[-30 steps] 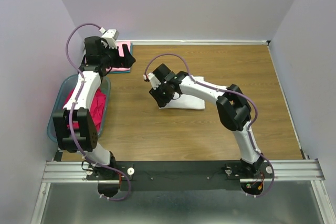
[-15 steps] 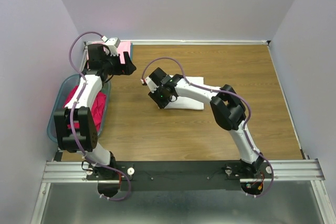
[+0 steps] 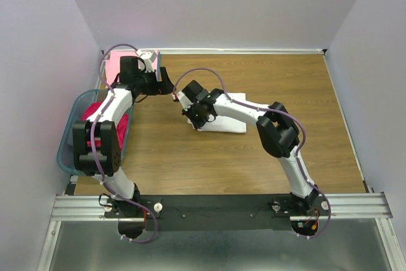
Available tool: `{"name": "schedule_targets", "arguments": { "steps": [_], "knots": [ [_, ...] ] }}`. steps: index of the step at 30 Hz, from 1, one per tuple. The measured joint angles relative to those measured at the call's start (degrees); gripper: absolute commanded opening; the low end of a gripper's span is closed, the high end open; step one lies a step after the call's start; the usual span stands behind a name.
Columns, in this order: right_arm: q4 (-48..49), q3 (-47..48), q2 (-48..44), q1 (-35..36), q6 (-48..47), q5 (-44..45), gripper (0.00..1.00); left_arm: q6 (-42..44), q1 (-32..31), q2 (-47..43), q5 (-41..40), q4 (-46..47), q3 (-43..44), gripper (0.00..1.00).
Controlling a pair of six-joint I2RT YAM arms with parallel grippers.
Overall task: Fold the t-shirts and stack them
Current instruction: Neatly place the folded tshirt to the corner
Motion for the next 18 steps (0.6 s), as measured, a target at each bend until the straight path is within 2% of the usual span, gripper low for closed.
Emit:
{"name": "schedule_targets", "arguments": {
  "steps": [5,11,18],
  "knots": [
    [-2.84,-0.11,-1.92,-1.25,0.20,-1.99,0.01,-4.33,-1.79,4.98,3.21,0.74,1.40,0.97],
    [-1.92,-0.13,-5.31,-2.67,0.85,-3.37,0.00,-9.22,-2.78,11.30,5.77,-0.09,3.17,0.97],
    [-0.79,-0.13,-7.04,-4.02,1.62,-4.00,0.01,-15.47,-7.52,14.49,7.15,0.83,4.04,0.97]
  ]
}}
